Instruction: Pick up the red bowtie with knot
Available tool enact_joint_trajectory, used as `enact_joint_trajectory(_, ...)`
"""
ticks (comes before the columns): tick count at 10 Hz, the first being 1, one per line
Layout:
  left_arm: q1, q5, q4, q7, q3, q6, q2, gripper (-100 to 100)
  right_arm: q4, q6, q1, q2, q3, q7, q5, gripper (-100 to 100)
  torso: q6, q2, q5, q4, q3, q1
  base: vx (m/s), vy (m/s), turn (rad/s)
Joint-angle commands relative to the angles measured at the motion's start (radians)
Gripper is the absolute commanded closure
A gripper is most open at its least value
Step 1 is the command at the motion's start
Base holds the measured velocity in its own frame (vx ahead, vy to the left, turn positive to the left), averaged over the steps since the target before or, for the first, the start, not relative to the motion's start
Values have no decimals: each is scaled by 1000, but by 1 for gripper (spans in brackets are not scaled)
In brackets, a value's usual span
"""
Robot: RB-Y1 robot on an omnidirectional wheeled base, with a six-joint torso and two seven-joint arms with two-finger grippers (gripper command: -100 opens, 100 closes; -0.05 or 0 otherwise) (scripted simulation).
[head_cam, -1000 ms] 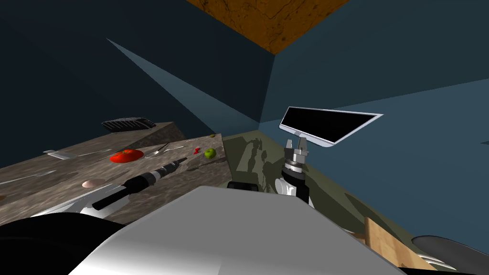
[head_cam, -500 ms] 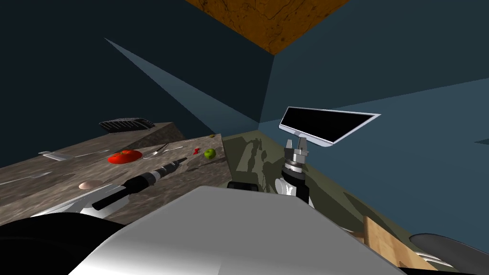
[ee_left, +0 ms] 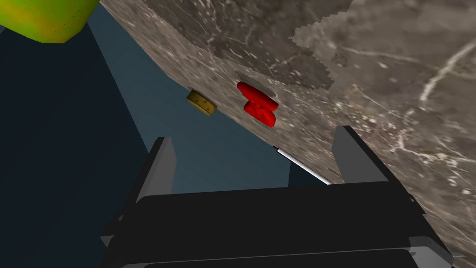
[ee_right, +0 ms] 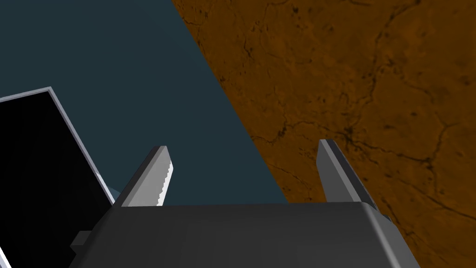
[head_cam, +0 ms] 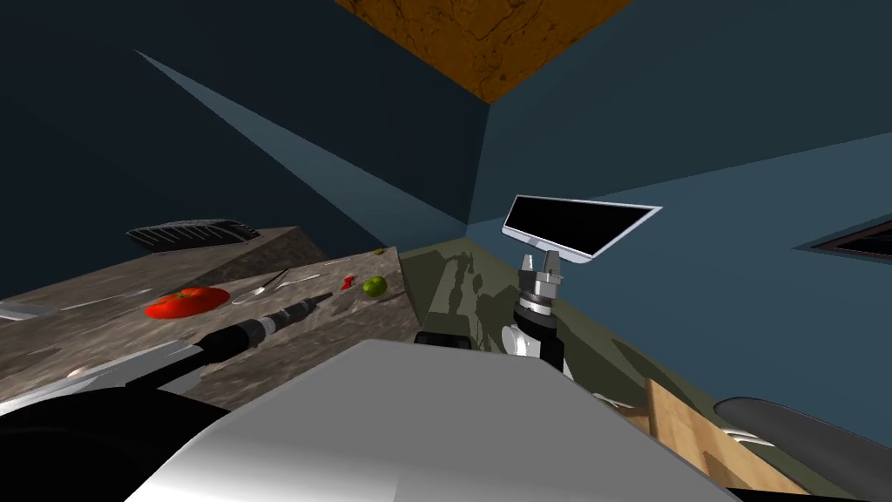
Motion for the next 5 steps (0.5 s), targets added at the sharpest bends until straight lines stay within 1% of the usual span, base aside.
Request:
enact_joint_trajectory(1,33,-2,0,-4,-3,5,30,-100,0,0,0,0,0,0,0,0,0,0,0,0,0,0,55,-4,-146)
enact_joint_trajectory(5,92,-10,37,-7,-26,-3,106,-100,0,0,0,0,0,0,0,0,0,0,0,0,0,-1,74,-4,-126)
